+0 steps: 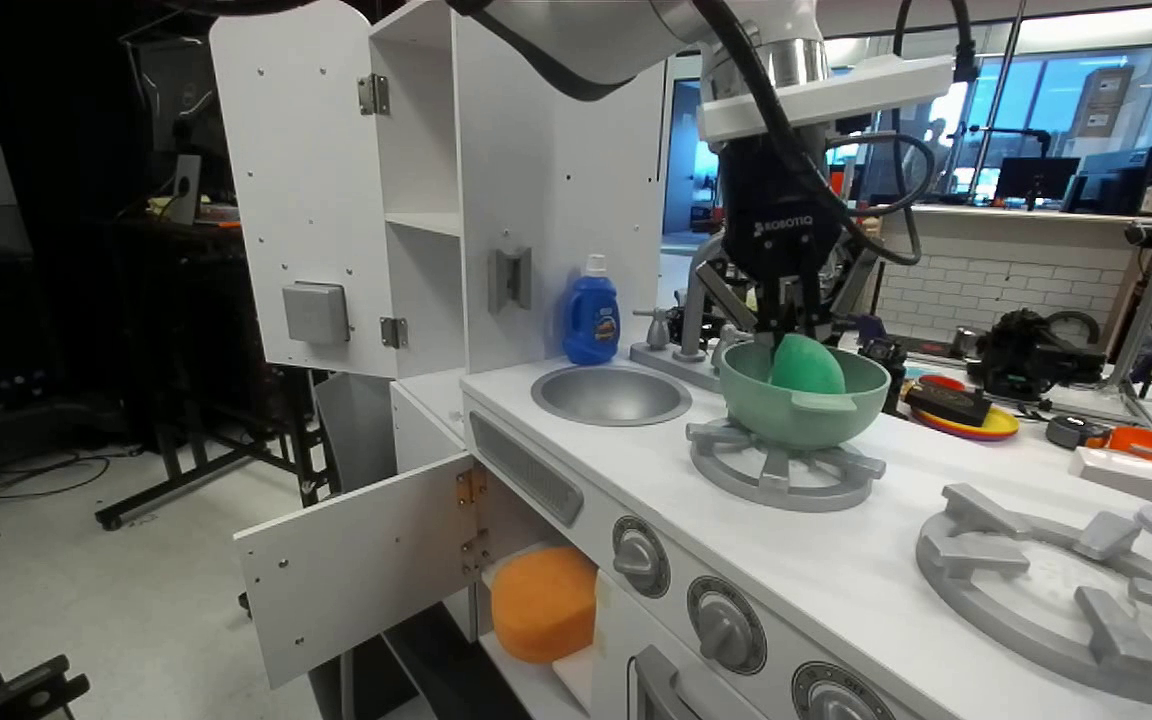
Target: Put the orange sponge and green plushie in the top compartment of the cabinet under the sink, then close the cabinet door
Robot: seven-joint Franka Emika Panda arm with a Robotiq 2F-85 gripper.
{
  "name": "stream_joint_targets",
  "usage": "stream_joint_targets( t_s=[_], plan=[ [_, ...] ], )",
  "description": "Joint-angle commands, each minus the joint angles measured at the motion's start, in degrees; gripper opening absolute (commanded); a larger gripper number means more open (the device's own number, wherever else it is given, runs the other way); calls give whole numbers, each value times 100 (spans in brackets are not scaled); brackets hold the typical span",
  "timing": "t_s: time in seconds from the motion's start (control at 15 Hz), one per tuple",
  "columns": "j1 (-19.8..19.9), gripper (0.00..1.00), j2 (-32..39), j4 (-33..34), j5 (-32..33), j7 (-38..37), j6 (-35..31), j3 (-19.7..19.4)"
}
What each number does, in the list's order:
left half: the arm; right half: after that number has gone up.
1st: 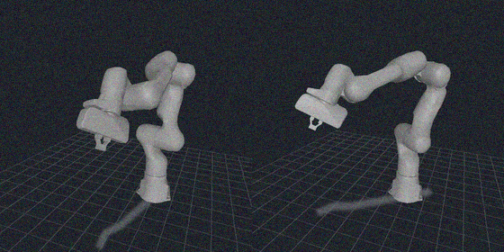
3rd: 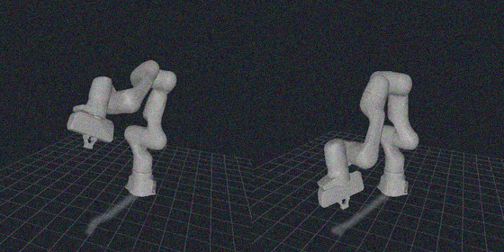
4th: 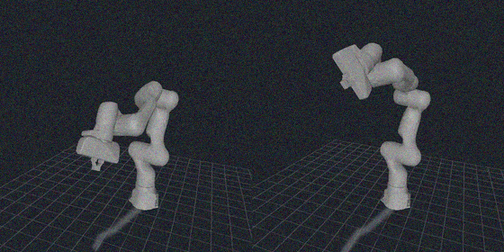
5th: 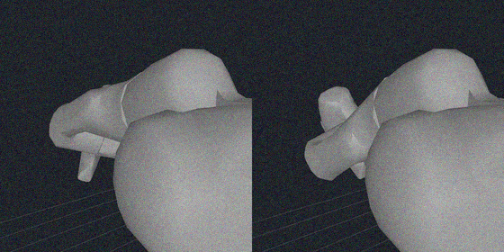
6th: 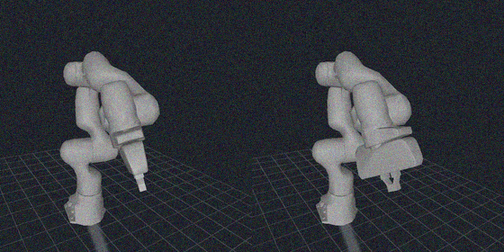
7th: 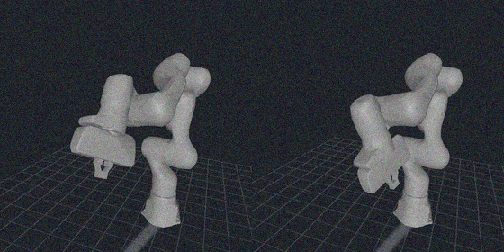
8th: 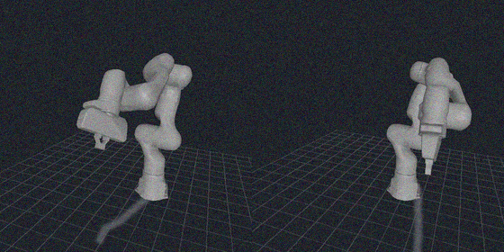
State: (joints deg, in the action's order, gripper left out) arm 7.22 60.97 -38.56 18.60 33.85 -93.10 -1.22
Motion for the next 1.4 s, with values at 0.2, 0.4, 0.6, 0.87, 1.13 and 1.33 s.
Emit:
stream_joint_targets(
  t_s=[0.2,0.4,0.6,0.87,1.13,1.33],
  plan=[
    [14,4,-244,588,-7,211,149,14],
    [-67,4,-537,516,21,812,127,111],
    [-157,4,-852,314,50,1688,112,222],
    [-396,4,-1306,-273,212,2627,40,227],
    [-606,4,-1883,-1499,771,3206,-267,94],
    [-725,4,-2298,-2293,1488,3433,-472,47]
  ],
)
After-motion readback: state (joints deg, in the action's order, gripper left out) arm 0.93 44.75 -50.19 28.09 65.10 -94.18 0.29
